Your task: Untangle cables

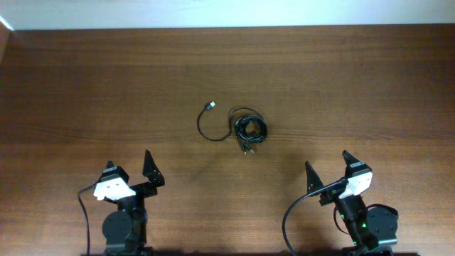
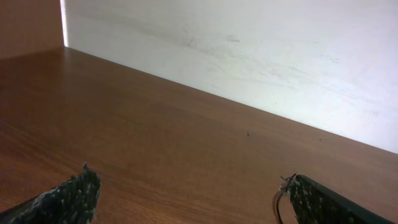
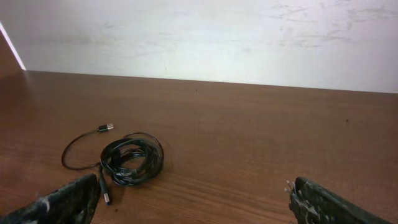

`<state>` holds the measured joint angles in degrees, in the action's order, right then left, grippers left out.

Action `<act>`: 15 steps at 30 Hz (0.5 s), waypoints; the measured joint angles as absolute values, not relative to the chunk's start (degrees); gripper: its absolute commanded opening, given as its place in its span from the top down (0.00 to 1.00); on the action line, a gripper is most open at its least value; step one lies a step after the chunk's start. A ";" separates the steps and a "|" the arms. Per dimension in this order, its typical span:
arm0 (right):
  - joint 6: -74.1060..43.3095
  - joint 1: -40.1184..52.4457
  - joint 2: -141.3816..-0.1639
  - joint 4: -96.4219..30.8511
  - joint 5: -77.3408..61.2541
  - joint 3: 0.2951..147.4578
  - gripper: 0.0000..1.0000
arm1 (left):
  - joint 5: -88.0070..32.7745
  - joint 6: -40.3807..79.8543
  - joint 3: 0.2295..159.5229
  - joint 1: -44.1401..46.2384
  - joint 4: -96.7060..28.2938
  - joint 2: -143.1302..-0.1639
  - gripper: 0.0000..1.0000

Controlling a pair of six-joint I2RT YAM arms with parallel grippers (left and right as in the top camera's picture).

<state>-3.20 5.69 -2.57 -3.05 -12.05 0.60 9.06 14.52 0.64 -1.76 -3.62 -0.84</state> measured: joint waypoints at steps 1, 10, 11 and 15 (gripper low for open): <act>-3.22 5.69 -2.57 -3.07 -12.05 0.60 0.01 | 9.06 14.52 0.64 -1.76 -3.62 -0.84 0.01; -3.20 5.69 -0.84 -3.03 -12.08 0.60 0.01 | 9.06 14.52 0.64 -1.76 -3.62 -0.84 0.01; -3.20 5.69 -0.84 -3.03 -12.05 0.60 0.01 | 9.06 14.52 0.64 -1.76 -3.62 -0.84 0.01; -3.20 5.69 -0.84 -3.03 -12.05 0.60 0.01 | 9.06 14.50 0.64 -1.76 -3.62 -0.84 0.01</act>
